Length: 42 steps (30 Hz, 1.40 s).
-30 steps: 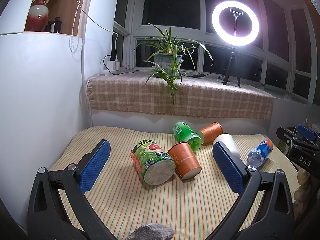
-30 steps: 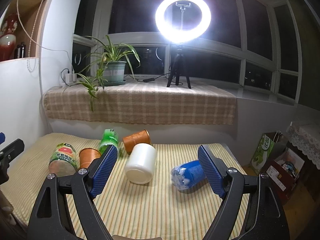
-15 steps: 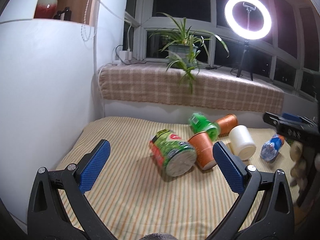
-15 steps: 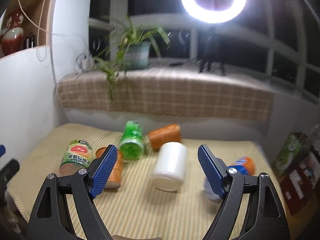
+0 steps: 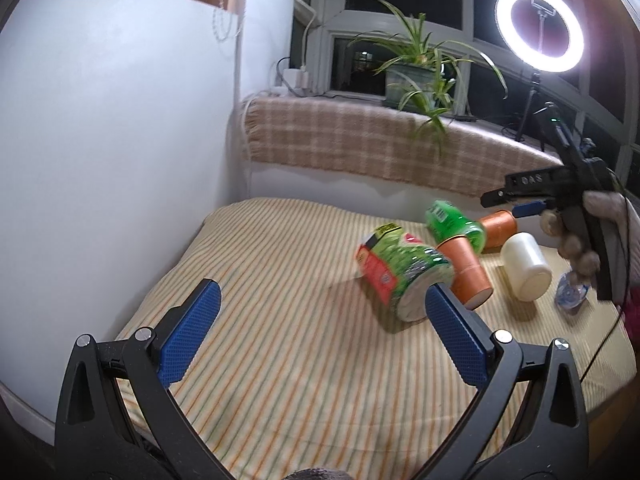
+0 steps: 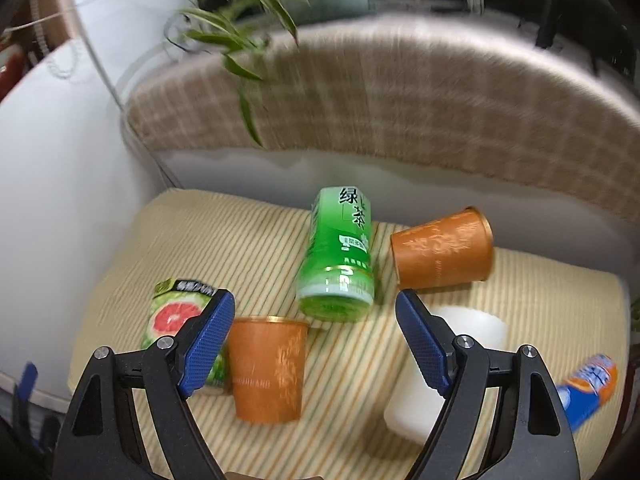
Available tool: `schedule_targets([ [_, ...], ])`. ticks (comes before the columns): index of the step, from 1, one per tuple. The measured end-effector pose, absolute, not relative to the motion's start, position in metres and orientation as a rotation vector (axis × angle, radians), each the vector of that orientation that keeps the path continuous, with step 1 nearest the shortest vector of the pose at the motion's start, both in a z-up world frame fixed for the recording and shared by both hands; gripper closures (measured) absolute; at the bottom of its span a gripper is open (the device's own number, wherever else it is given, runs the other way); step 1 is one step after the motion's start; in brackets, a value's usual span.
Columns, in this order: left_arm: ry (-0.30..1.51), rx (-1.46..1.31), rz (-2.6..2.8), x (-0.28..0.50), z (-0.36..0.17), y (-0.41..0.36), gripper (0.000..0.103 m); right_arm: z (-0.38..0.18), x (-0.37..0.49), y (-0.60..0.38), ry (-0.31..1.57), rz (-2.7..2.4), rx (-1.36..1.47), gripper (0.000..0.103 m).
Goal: Flip cup upright
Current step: 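Move the right tool to the green tea bottle and close on it, then lift the green tea bottle with the right tool and lower it onto the bed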
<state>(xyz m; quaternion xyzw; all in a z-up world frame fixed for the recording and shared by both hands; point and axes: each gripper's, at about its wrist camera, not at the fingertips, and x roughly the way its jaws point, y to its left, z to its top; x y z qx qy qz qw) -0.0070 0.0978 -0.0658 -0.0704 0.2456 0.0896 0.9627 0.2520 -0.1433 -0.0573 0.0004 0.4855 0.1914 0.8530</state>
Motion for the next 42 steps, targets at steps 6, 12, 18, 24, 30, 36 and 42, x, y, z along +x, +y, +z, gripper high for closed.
schedule_targets([
  [6, 0.513, -0.162, 0.218, -0.01, -0.074, 0.116, 0.0, -0.074, 0.294, -0.137, 1.134, 0.383, 0.016, 0.021],
  [12, 0.528, -0.188, 0.248, -0.011, -0.08, 0.13, 0.0, -0.093, 0.32, -0.128, 1.217, 0.386, 0.017, 0.023],
  [18, 0.537, -0.201, 0.269, -0.01, -0.085, 0.139, 0.0, -0.11, 0.328, -0.113, 1.257, 0.378, -0.035, 0.029],
  [24, 0.538, -0.21, 0.28, -0.013, -0.087, 0.146, 0.0, -0.128, 0.339, -0.103, 1.283, 0.336, -0.075, 0.032],
  [30, 0.54, -0.215, 0.291, -0.015, -0.088, 0.15, 0.0, -0.144, 0.343, -0.092, 1.31, 0.317, -0.119, 0.032],
  [36, 0.538, -0.215, 0.299, -0.016, -0.088, 0.153, 0.0, -0.156, 0.348, -0.084, 1.326, 0.303, -0.133, 0.042],
  [42, 0.535, -0.214, 0.299, -0.016, -0.088, 0.153, 0.0, -0.145, 0.345, -0.087, 1.302, 0.304, -0.137, 0.042],
])
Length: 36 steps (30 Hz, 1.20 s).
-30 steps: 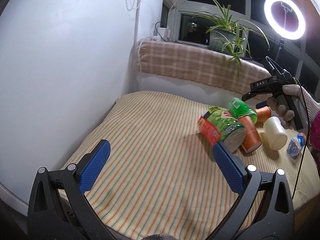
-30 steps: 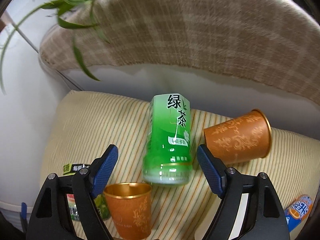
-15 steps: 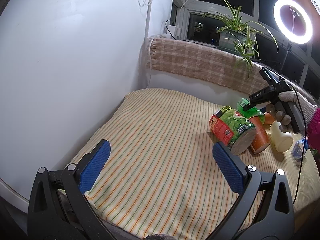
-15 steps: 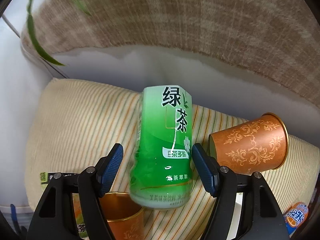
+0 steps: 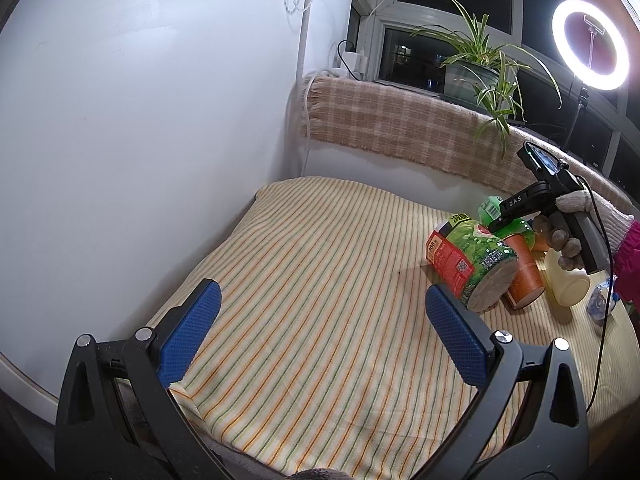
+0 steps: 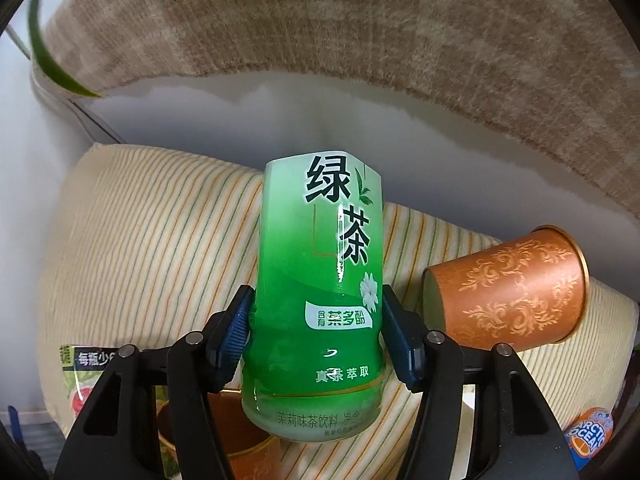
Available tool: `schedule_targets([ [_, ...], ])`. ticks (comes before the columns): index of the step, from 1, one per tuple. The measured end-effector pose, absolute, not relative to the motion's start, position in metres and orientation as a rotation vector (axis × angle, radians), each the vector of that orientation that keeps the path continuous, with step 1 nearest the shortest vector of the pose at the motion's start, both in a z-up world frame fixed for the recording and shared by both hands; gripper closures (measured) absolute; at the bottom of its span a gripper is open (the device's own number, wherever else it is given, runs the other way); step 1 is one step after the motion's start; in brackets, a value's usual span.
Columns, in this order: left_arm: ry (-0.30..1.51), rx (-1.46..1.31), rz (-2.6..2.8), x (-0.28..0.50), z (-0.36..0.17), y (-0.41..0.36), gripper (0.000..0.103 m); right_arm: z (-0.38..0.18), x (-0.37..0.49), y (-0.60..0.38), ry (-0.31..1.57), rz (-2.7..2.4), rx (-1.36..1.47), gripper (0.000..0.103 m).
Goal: Flip cup upright
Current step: 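Lift the green tea bottle with the right tool and lower it onto the bed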
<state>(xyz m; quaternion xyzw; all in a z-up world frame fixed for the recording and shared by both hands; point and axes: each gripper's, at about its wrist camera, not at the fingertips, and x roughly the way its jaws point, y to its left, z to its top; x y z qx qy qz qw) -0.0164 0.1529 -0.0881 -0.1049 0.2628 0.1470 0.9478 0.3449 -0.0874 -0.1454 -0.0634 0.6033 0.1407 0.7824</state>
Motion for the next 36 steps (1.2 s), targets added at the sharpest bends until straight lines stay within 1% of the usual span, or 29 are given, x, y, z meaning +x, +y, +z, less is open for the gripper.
schedule_targets([
  [14, 0.5, -0.186, 0.253, -0.026, -0.073, 0.131, 0.0, -0.082, 0.304, -0.121, 1.184, 0.357, -0.027, 0.043],
  [21, 0.487, -0.176, 0.198, -0.03, -0.067, 0.113, 0.0, -0.054, 0.251, -0.149, 1.129, 0.401, 0.063, 0.042],
  [27, 0.48, -0.161, 0.142, -0.029, -0.061, 0.096, 0.0, -0.05, 0.203, -0.163, 1.106, 0.441, 0.126, 0.042],
  [29, 0.478, -0.155, 0.122, -0.028, -0.059, 0.089, 0.0, -0.065, 0.192, -0.162, 1.104, 0.451, 0.144, 0.042],
  [36, 0.48, -0.138, 0.067, -0.022, -0.056, 0.063, 0.0, -0.068, 0.148, -0.179, 1.138, 0.464, 0.239, 0.042],
])
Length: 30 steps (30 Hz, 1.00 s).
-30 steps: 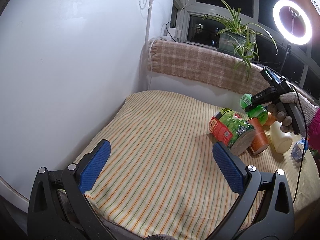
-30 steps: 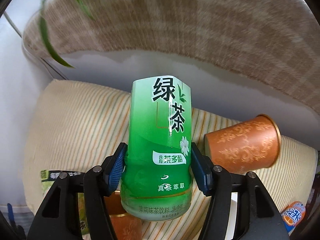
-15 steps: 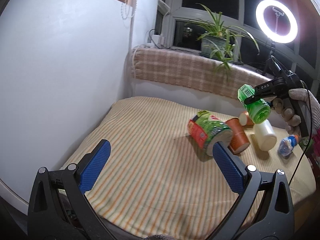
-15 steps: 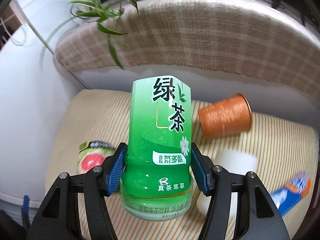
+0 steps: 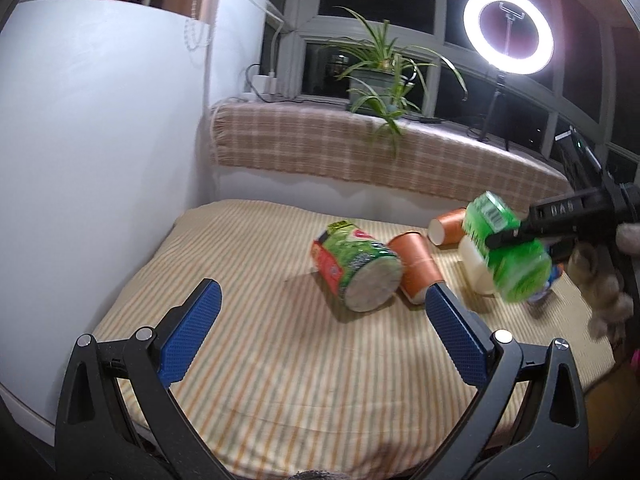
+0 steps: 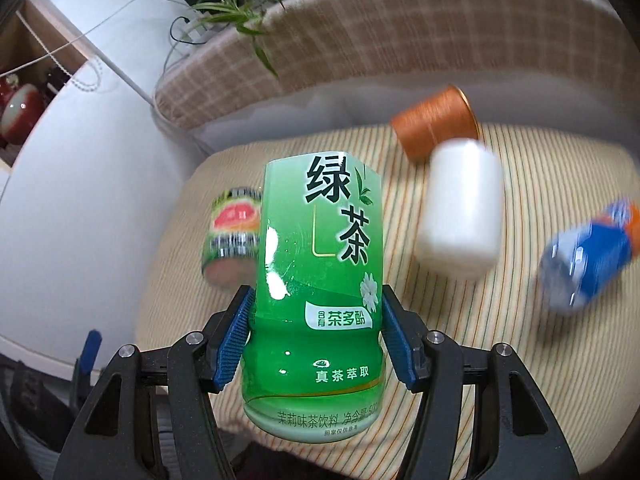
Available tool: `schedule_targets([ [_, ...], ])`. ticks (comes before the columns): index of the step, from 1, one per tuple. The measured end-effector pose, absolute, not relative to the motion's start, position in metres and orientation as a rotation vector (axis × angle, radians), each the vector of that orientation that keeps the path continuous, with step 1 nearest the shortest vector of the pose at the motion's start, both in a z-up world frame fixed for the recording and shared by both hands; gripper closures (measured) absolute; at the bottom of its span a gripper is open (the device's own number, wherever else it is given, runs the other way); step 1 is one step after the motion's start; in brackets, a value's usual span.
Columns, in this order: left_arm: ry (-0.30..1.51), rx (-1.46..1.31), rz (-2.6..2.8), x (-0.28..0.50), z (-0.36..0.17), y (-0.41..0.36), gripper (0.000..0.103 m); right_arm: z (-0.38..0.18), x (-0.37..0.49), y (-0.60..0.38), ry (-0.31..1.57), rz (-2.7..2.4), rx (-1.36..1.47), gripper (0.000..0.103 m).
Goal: Flip cup upright
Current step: 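Lift the green tea bottle with the right tool and lower it onto the bed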
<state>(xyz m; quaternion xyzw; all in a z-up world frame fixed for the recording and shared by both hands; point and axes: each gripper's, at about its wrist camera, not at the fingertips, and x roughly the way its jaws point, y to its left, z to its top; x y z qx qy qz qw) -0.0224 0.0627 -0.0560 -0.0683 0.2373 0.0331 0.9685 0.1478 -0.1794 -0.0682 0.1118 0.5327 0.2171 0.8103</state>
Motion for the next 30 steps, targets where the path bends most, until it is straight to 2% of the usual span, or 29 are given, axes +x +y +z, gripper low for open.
schedule_targets([
  [14, 0.505, -0.102, 0.011, -0.018, -0.058, 0.03, 0.0, -0.124, 0.112, -0.206, 1.225, 0.396, 0.383, 0.042],
  [30, 0.525, -0.089, -0.012, -0.012, -0.06, 0.023, 0.0, -0.134, 0.113, -0.202, 1.233, 0.36, 0.352, 0.04],
])
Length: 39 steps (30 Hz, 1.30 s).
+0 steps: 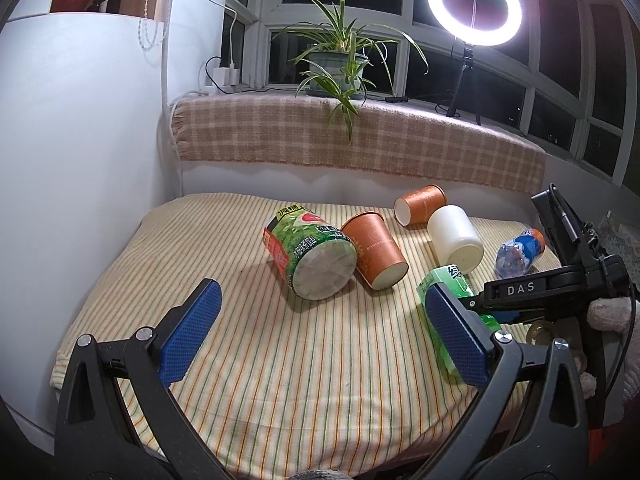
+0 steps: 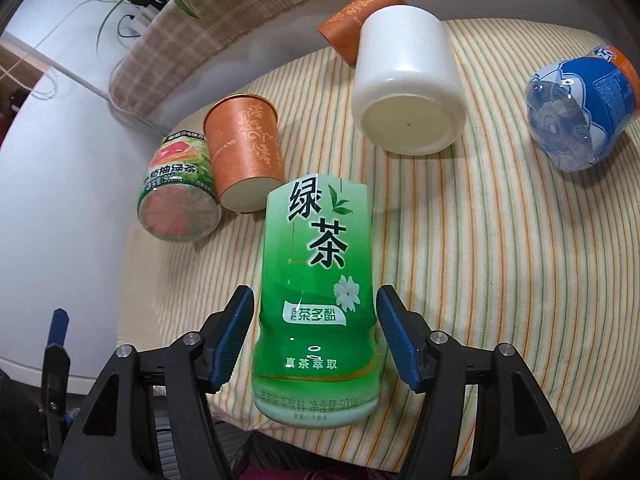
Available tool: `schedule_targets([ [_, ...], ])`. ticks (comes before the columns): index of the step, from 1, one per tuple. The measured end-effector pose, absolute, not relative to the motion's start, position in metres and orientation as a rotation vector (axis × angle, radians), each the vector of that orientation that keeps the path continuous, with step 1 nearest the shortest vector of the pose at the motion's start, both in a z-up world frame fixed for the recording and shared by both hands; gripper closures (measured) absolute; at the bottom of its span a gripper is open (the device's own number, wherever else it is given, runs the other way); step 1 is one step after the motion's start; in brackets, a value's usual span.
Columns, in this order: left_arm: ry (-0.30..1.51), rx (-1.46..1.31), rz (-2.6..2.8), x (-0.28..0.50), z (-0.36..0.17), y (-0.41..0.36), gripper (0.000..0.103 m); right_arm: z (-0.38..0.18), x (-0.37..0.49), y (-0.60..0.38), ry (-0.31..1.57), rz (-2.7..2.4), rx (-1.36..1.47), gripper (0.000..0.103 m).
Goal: Flip cup upright
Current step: 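Lift the green tea bottle with the right tool and lower it onto the bed, then open the right tool while the left tool closes on the green bottle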
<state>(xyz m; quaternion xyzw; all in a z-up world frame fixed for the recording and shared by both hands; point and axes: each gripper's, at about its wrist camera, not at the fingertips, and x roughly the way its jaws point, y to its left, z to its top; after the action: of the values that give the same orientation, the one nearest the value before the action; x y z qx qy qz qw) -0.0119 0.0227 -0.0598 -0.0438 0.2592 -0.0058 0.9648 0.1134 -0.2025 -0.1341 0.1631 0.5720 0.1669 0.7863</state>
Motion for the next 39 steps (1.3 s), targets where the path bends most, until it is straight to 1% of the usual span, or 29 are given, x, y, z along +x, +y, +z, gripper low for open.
schedule_targets([
  [3, 0.534, -0.09, -0.025, -0.01, -0.06, 0.021, 0.0, -0.13, 0.111, -0.206, 1.22, 0.361, 0.344, 0.039],
  [9, 0.575, -0.112, -0.092, 0.0, -0.061, 0.015, 0.0, -0.105, 0.094, -0.226, 1.136, 0.367, 0.324, 0.038],
  [17, 0.729, -0.265, -0.299, 0.03, -0.067, 0.0, 0.004, -0.083, 0.056, -0.272, 1.018, 0.301, 0.333, 0.038],
  [20, 0.833, -0.369, -0.398, 0.048, -0.077, -0.005, 0.004, -0.081, 0.043, -0.287, 0.988, 0.25, 0.335, 0.038],
  [23, 0.926, -0.473, -0.471, 0.065, -0.087, -0.011, 0.004, -0.084, 0.033, -0.301, 0.986, 0.222, 0.365, 0.038],
  [26, 0.987, -0.531, -0.472, 0.083, -0.097, -0.014, 0.009, -0.089, 0.029, -0.309, 0.994, 0.2, 0.388, 0.038],
  [30, 1.076, -0.602, -0.486, 0.105, -0.116, -0.022, 0.011, -0.096, 0.025, -0.319, 1.007, 0.179, 0.415, 0.038],
  [33, 1.131, -0.632, -0.505, 0.114, -0.127, -0.029, 0.017, -0.1, 0.024, -0.323, 1.015, 0.167, 0.427, 0.038],
  [39, 1.191, -0.645, -0.506, 0.127, -0.143, -0.044, 0.018, -0.106, 0.022, -0.329, 1.025, 0.161, 0.454, 0.038],
])
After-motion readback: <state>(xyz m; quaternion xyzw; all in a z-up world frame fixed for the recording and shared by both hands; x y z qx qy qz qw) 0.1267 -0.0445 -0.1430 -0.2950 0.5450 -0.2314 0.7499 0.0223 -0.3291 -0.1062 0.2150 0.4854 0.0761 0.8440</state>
